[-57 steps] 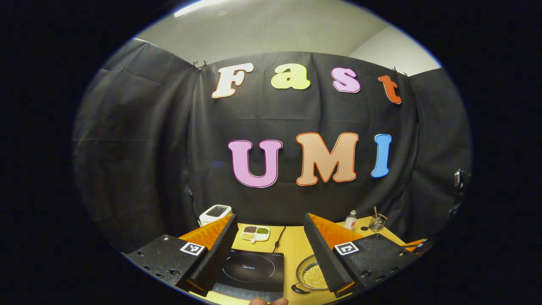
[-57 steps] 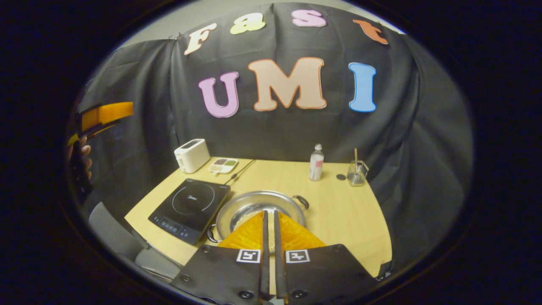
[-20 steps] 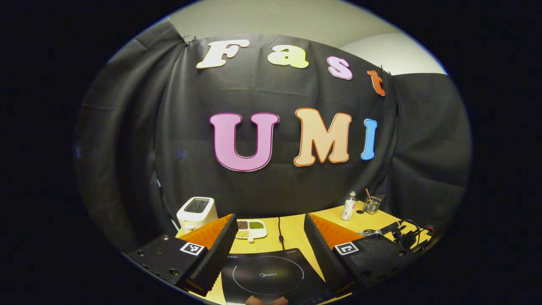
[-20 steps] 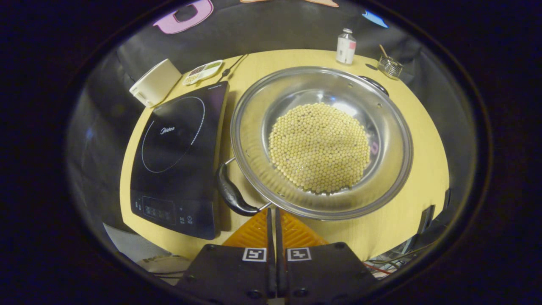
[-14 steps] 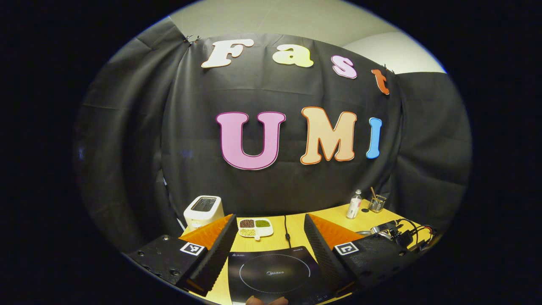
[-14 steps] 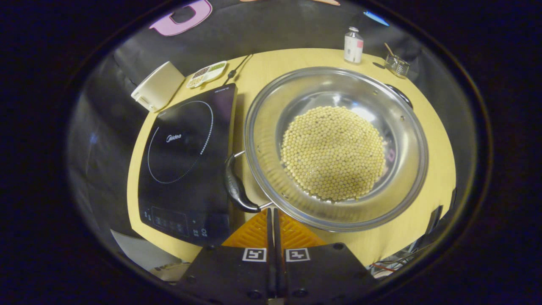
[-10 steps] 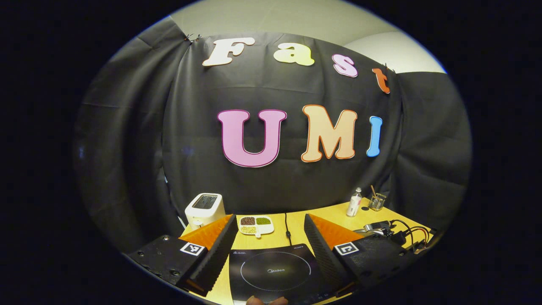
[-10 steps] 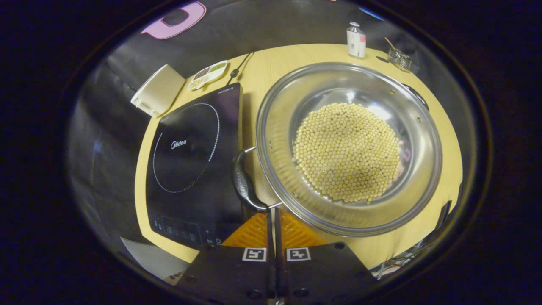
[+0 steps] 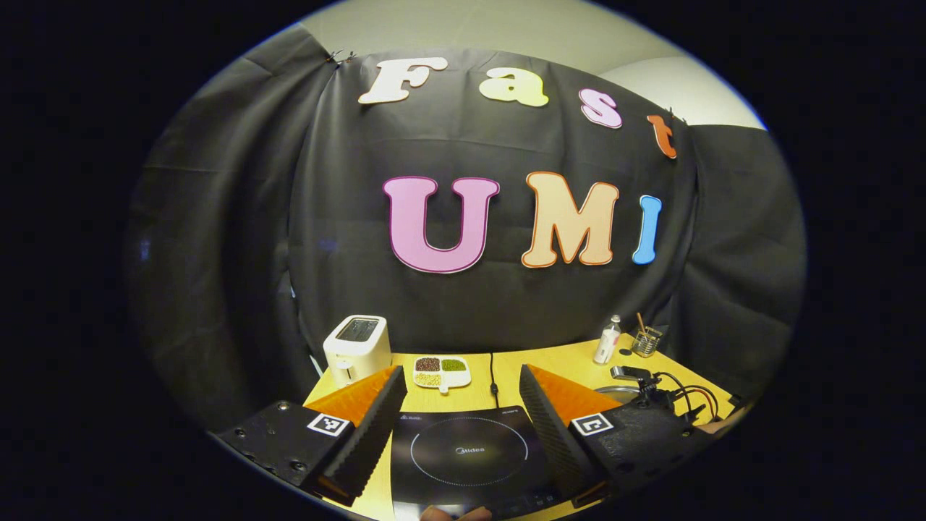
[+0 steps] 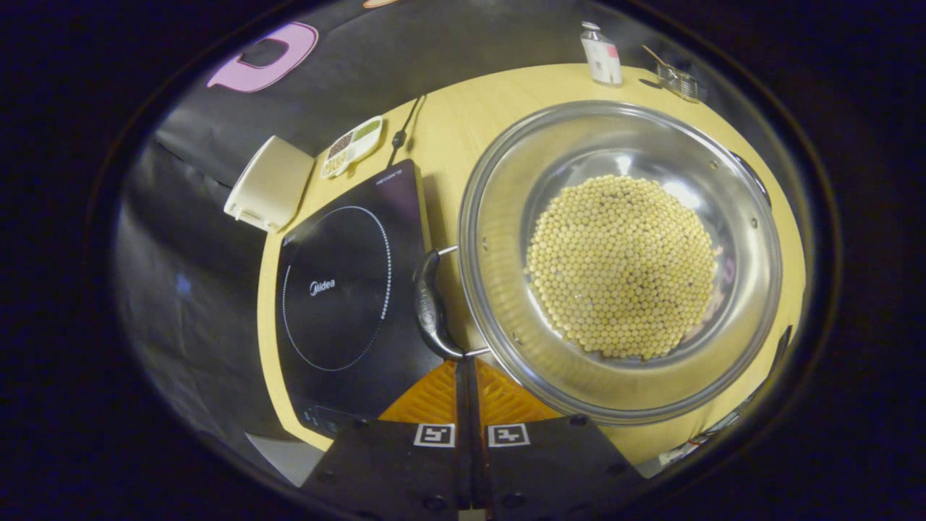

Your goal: First push the handle of the pot to place it horizontally, then grasp the pot with both hands and set it on the induction cooktop.

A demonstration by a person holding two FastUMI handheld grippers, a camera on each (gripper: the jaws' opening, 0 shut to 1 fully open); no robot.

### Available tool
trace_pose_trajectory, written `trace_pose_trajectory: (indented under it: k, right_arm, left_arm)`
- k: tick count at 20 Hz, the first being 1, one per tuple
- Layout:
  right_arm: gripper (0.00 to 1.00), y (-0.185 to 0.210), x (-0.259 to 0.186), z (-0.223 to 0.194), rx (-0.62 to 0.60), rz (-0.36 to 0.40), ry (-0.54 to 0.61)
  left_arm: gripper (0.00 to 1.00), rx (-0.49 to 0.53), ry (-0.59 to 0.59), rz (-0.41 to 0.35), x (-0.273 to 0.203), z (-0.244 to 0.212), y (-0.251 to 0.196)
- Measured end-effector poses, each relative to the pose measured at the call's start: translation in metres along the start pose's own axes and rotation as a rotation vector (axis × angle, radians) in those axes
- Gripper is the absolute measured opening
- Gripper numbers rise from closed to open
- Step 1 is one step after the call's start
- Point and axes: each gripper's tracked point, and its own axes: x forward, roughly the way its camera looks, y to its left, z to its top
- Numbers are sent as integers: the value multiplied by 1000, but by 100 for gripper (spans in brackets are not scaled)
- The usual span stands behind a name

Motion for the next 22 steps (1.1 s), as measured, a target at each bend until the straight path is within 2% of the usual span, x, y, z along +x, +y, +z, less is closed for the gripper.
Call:
trace_pose_trajectory:
  k: [2,4,5,6,7,8,9,10,11,12,13,14,15,17,18,21,22]
  right_arm:
    - [0,1,-4,1,-24,15,-6]
    - [4,2,-11,3,-60,44,-21]
    - [0,3,-17,6,-67,73,-33]
    - [5,2,-22,9,-71,96,-51]
    - [5,-4,-29,17,-71,108,-77]
    - [5,-11,-36,25,-68,114,-105]
    - [5,-22,-43,35,-63,114,-133]
    - [0,-34,-50,46,-60,106,-165]
    - [5,-49,-56,56,-74,90,-191]
    - [0,-69,-61,65,-101,61,-218]
    - [5,-88,-72,76,-133,34,-245]
    - [0,-105,-76,86,-159,7,-271]
    - [13,-120,-84,96,-168,-8,-292]
    - [21,-146,-95,109,-157,-36,-319]
    - [22,-157,-101,116,-148,-36,-332]
    - [48,-194,-108,134,-158,-56,-350]
    - [54,-207,-109,138,-169,-71,-354]
  left_arm:
    - [92,-10,16,-1,-3,-4,-6]
    - [92,-14,33,-1,-4,-8,-13]
    - [95,-16,47,-3,-3,-12,-19]
    - [95,-20,68,-8,-1,-19,-27]
    - [95,-27,100,-16,-1,-28,-35]
    - [91,-41,126,-31,0,-36,-46]
    - [95,-57,145,-46,2,-41,-58]
    - [95,-69,171,-69,5,-49,-72]
    - [91,-76,213,-95,7,-64,-88]
    - [95,-76,256,-116,9,-76,-101]
    - [95,-80,287,-130,12,-87,-113]
    - [96,-92,321,-137,15,-96,-122]
    - [96,-113,351,-139,18,-107,-131]
    - [96,-158,400,-141,23,-122,-148]
    - [96,-179,431,-150,28,-131,-157]
    - [96,-221,519,-126,41,-166,-169]
    - [96,-235,538,-113,46,-173,-172]
